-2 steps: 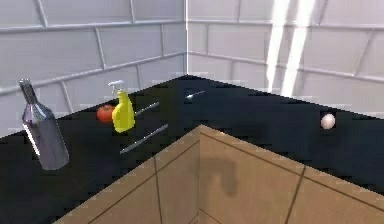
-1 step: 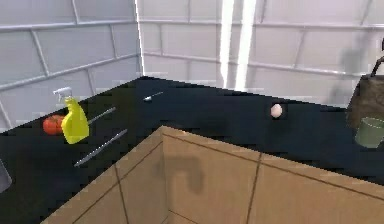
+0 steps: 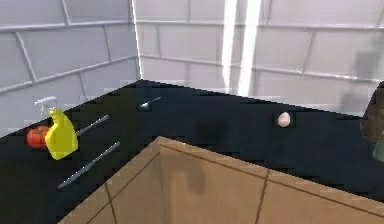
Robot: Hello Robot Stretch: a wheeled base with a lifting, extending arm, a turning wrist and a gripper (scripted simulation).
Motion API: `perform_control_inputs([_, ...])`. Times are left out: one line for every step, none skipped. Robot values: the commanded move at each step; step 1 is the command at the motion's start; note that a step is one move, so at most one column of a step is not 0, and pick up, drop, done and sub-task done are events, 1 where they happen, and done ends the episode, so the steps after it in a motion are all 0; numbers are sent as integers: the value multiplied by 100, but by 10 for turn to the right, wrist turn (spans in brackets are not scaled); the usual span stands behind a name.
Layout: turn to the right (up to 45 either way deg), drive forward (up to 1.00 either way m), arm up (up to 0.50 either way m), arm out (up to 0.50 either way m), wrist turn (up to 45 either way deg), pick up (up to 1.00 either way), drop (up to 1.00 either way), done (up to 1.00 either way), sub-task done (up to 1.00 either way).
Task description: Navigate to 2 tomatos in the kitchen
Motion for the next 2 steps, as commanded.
perform_control_inputs([-390,0,0,0,0,0,0,0,0])
perform_control_inputs([0,0,0,0,0,0,0,100,0])
